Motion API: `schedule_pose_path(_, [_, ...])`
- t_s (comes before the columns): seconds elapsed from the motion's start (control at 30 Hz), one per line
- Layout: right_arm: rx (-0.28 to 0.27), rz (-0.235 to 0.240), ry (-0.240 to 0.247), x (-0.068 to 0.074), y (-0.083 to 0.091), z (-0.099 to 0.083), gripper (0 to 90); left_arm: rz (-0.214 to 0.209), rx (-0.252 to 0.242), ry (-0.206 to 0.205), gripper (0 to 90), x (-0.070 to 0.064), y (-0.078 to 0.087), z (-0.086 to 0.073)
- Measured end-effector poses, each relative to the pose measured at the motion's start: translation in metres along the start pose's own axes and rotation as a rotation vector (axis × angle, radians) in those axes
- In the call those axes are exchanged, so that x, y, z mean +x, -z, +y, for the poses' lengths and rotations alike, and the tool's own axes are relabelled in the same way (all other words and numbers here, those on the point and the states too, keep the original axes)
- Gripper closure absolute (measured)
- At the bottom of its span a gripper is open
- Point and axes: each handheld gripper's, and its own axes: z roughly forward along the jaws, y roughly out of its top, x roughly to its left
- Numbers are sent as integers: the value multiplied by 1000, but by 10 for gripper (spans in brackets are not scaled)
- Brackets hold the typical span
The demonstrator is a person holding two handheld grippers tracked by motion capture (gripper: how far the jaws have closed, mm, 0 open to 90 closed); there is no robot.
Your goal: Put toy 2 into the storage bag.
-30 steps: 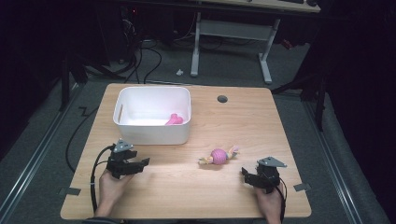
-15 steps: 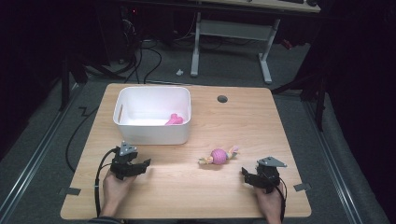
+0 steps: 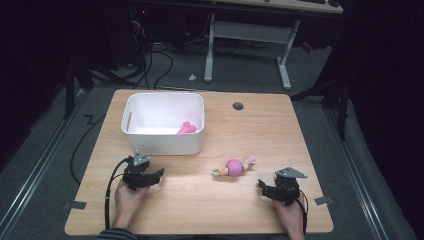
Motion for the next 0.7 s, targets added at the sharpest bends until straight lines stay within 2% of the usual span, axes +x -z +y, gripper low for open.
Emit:
schedule_pose_path(0.13, [14, 22, 16, -2, 1, 1, 235, 9, 13, -4, 350, 0, -6, -1])
schedule_pose_path(0.23, [24, 39, 36, -2, 3, 0, 234, 23, 13, -22, 347, -2, -7, -1])
schedule_pose_path(0.37, [37, 55, 48, -4, 3, 2, 244, 22, 7, -30, 326, -1, -8, -2])
schedule_pose_path(0.4, [55, 71, 49, -6, 4, 4, 278, 24, -13, -40, 300, -2, -10, -4])
schedule_pose_path(0.47, [61, 89, 46, -7, 5, 7, 288, 23, -12, -40, 292, -2, -10, -4])
schedule_pose_path(0.57, [50, 93, 58, -7, 10, 12, 308, 25, -11, -37, 287, -2, -10, -4])
schedule_pose_path(0.7, [36, 135, 87, 0, 18, 25, 319, 26, -10, -36, 281, -2, -10, -4])
